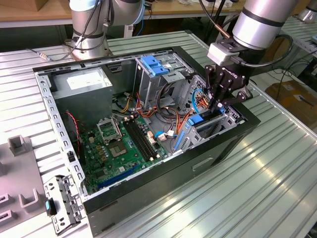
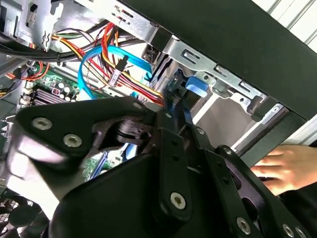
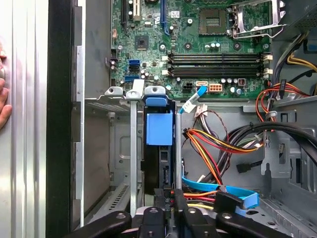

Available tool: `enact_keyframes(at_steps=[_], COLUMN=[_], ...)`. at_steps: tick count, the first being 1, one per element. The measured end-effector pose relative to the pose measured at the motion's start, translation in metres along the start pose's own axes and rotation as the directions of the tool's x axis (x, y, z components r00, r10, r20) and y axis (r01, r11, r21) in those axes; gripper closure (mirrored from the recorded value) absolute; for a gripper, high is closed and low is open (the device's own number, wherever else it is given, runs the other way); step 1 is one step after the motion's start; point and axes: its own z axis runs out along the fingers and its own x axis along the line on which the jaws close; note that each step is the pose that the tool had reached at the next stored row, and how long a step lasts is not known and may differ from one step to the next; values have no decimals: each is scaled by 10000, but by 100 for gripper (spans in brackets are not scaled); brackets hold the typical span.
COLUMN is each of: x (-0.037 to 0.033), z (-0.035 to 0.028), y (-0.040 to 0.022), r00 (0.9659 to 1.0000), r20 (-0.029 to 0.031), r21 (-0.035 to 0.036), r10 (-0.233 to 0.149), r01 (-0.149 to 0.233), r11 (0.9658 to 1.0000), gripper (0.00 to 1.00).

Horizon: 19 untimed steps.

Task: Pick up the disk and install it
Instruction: 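Insert the first disk wire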

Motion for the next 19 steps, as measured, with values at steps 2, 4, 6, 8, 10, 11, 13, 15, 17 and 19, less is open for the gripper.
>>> enact_keyframes(at_steps=[2, 4, 6, 8, 10, 11, 13, 15, 17, 19], x=[2, 9, 9, 9, 10, 10, 10, 10, 10, 10], z=[-31, -157, -157, -158, -158, -158, -159, -161, -161, -161], y=[1, 6, 6, 6, 6, 6, 6, 6, 6, 7], r00=[10000, 10000, 10000, 10000, 10000, 10000, 10000, 10000, 10000, 10000], r20=[-6, -3, -3, -4, -3, -5, -4, -4, -4, -4], r21=[0, 0, 0, 0, 0, 0, 0, 0, 0, 0], r10=[0, 1, 0, 0, 1, 1, 0, 0, 0, 1], r01=[0, -1, 0, 0, -1, -1, 0, 0, 0, -1], r11=[10000, 10000, 10000, 10000, 10000, 10000, 10000, 10000, 10000, 10000], gripper=[76, 76, 77, 89, 89, 89, 89, 89, 89, 89])
